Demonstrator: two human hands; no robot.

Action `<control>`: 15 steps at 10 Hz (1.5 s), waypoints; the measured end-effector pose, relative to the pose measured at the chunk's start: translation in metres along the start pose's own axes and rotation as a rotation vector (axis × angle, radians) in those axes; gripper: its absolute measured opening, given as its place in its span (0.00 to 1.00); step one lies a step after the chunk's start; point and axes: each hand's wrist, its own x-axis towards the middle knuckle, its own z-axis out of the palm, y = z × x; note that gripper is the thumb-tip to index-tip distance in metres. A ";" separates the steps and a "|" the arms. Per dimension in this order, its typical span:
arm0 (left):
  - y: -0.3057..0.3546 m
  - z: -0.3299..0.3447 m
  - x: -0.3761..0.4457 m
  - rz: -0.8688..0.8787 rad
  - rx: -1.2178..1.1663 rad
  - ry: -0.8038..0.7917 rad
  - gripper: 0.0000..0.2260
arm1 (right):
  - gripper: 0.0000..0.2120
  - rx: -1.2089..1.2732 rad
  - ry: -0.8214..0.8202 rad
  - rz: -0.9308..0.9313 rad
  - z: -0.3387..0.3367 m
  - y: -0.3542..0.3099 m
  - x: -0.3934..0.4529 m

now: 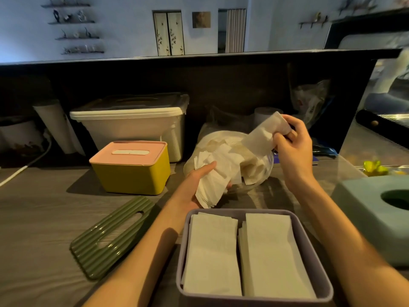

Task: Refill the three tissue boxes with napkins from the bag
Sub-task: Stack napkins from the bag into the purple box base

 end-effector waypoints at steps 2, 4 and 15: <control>-0.001 0.004 0.003 0.081 -0.004 0.053 0.24 | 0.10 -0.178 -0.365 -0.047 0.010 -0.010 -0.010; -0.006 0.006 0.007 0.190 0.100 0.112 0.26 | 0.17 -0.566 -0.543 -0.162 0.025 0.000 -0.028; -0.001 0.002 -0.010 -0.012 0.018 -0.056 0.20 | 0.13 -0.528 -0.621 0.029 0.010 -0.012 -0.009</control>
